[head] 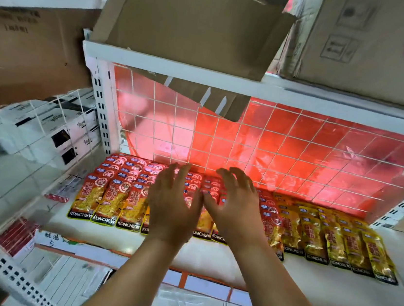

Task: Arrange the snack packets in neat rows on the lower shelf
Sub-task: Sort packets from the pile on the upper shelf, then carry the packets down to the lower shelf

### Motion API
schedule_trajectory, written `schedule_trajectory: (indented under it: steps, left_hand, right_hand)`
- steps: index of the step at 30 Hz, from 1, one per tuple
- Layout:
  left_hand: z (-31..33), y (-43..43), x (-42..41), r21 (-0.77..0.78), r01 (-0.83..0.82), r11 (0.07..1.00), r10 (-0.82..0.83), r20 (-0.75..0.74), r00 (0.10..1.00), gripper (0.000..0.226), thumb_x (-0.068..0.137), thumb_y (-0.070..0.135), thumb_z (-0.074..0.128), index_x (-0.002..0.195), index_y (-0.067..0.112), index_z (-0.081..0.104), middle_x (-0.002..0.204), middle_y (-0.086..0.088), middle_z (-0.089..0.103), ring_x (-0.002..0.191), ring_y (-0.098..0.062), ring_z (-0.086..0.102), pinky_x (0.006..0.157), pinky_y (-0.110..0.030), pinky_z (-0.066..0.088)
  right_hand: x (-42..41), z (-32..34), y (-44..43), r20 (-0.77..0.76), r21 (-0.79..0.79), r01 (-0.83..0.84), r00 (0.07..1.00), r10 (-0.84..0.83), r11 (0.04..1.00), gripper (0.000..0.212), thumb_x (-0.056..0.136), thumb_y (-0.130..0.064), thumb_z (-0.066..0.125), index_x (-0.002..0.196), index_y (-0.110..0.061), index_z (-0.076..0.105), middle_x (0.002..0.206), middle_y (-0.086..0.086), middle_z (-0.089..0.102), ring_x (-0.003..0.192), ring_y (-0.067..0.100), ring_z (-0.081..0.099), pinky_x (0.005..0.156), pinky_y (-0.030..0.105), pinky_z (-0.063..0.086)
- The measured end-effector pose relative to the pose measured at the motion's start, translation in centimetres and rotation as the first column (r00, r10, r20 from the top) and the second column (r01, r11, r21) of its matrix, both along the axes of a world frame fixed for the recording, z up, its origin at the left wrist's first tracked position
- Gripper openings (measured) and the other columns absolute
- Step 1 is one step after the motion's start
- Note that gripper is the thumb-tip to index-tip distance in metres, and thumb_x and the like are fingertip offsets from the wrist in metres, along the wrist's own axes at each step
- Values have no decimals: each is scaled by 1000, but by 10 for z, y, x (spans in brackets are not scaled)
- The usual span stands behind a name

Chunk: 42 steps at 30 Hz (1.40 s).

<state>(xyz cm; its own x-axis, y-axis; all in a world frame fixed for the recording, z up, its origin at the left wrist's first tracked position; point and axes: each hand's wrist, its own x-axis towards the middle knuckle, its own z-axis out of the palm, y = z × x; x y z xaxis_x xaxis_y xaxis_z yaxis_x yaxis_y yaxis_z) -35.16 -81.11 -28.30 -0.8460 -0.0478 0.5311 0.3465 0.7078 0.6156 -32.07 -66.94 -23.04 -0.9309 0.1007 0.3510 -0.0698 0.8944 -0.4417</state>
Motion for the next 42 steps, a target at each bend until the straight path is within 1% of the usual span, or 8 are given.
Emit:
schedule_trajectory:
  steps: [6,13,19,23,31,35,39,42]
  left_hand:
    - [76,70,37,-92,142,986,-154,-132,979,62,92,48,48,148,20,51,151,-14,50,139,-37,44,112,-54,36]
    - [154,178,104,-276,332,902,-390,-191,901,55,93,49,50,137,17,62,139,-9,62,130,-32,55,108,-47,44]
    - [228,285,169,-321,468,824,-520,-99,848,39,96,43,65,132,28,64,134,5,65,122,-19,60,98,-26,42]
    - [261,358,214,-243,607,756,-630,-20,776,28,96,43,65,123,37,66,109,23,65,98,-13,66,85,-29,49]
    - [285,472,243,-306,728,613,-742,92,664,38,95,53,63,128,34,66,123,6,68,107,-14,62,85,-28,45]
    - [289,514,238,-340,757,558,-719,256,646,38,96,56,60,125,33,69,117,11,68,102,-13,65,83,-30,52]
    - [296,548,224,-463,732,499,-646,364,671,40,99,61,53,117,30,72,107,2,71,94,-18,66,90,-39,56]
    - [308,568,217,-508,725,464,-624,394,675,41,100,60,53,125,32,70,117,3,69,102,-19,63,95,-39,52]
  right_hand:
    - [58,63,85,-108,39,-3,994,7,999,72,84,-67,46,149,-41,33,163,-6,22,153,25,15,121,53,24]
    - [157,147,218,-219,154,25,976,10,988,72,84,-56,59,147,-23,47,158,6,36,146,26,33,118,41,32]
    - [257,216,329,-314,164,117,947,-61,979,49,84,-35,68,129,-18,64,137,3,60,125,23,56,103,35,46]
    - [309,239,401,-237,137,201,957,-165,970,47,87,-39,62,131,-25,63,134,-1,63,119,22,60,100,34,47]
    - [344,225,505,29,233,369,922,-386,900,48,93,-50,64,137,-32,56,138,-2,61,118,23,60,101,37,47]
    - [339,224,535,-58,235,357,934,-354,904,49,90,-49,69,134,-29,60,134,-2,64,116,22,62,101,40,49]
    - [325,223,562,16,254,296,950,-311,921,21,94,-44,65,110,-30,70,105,-3,71,89,17,65,82,34,53]
    - [309,226,588,2,193,304,951,-310,933,21,94,-48,63,90,-29,71,89,-3,68,81,19,62,75,34,52]
